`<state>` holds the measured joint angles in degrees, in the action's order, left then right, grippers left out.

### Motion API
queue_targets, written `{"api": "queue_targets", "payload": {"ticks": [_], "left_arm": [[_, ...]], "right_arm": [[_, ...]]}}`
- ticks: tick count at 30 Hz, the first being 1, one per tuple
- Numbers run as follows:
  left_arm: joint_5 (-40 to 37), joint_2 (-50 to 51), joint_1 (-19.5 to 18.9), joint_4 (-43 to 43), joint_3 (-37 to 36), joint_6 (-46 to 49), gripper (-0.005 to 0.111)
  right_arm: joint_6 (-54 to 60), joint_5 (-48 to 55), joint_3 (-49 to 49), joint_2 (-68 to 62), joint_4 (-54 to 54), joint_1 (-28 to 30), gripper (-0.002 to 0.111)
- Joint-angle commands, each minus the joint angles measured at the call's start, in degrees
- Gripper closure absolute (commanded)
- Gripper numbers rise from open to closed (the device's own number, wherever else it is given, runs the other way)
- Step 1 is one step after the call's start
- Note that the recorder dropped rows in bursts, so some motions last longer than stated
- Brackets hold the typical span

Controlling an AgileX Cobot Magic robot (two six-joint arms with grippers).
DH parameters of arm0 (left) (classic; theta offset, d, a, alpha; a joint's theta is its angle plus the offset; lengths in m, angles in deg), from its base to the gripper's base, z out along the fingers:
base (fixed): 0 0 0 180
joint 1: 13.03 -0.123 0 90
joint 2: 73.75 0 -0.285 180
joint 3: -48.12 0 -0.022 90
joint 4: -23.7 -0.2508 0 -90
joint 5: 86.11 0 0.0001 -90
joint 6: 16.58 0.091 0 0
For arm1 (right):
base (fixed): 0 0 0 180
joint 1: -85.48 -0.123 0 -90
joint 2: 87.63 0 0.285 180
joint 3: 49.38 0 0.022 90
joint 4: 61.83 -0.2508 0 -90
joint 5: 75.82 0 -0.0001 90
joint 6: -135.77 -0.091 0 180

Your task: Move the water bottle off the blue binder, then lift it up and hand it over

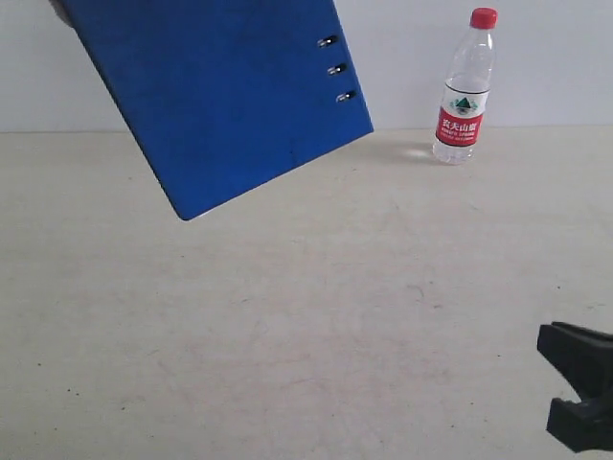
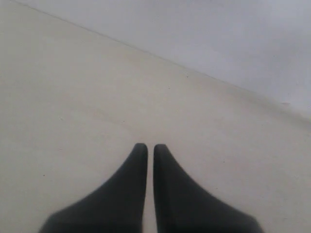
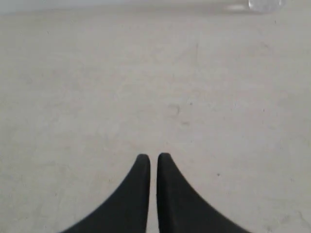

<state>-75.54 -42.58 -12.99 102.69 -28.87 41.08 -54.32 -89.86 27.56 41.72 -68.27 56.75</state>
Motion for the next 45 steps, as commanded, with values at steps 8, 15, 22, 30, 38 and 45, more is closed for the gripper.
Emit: {"api": "queue_targets", "payload": {"ticks": [8,15,22,30,38,45], "left_arm": [[-1.1,-0.3,0.5,-0.4,-0.2,-0.5,0.102],[-1.0,-0.3,0.5,-0.4,-0.2,-0.5,0.102],[-1.0,-0.8,0.5,-0.4,-0.2,-0.5,0.102],[-1.1,-0.8,0.5,-0.4,-0.2,-0.5,0.102],[-1.1,-0.8,0.5,-0.4,-0.2,-0.3,0.102],[-1.1,-0.8,0.5,-0.4,-0.2,-0.3,0.102]], "right_arm": [[-26.0,23.3,0.3,-0.3,-11.1,0.2,0.107],[-11.5,3.4,0.3,29.5,-11.1,21.5,0.107],[4.7,16.2,0.3,42.9,-11.1,33.9,0.107],[7.6,40.8,0.3,42.9,-2.7,33.8,0.107],[16.6,25.4,0.3,42.9,-1.8,33.4,0.107],[20.3,34.8,0.3,42.9,-2.1,33.4,0.107]]}}
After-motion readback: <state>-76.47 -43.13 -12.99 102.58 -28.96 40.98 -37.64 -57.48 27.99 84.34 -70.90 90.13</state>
